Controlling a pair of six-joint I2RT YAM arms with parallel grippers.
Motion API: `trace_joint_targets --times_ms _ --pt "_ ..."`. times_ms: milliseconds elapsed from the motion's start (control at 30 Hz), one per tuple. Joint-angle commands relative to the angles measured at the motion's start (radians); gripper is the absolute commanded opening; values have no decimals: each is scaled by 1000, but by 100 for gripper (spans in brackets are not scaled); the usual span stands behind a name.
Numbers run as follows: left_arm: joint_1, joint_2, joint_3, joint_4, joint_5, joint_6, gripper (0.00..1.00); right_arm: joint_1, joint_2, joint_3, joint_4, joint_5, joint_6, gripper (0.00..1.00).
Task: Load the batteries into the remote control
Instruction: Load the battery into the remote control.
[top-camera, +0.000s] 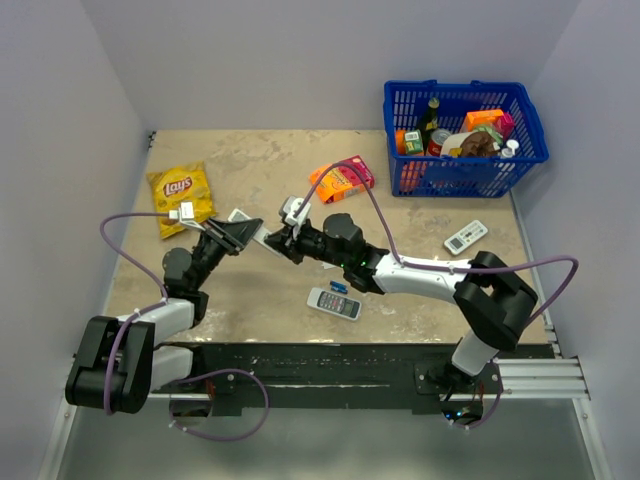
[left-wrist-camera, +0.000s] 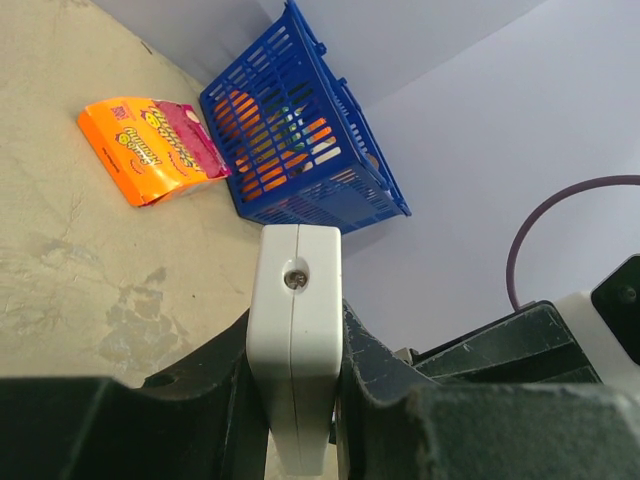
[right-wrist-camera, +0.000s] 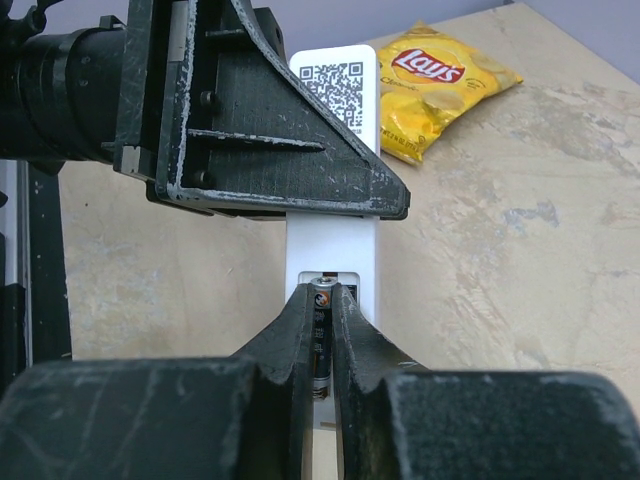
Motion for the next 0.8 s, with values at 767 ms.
trace_joint_targets --times_ms 767 --pt "1 6 35 137 76 -9 0 -4 0 21 -31 -48 29 22"
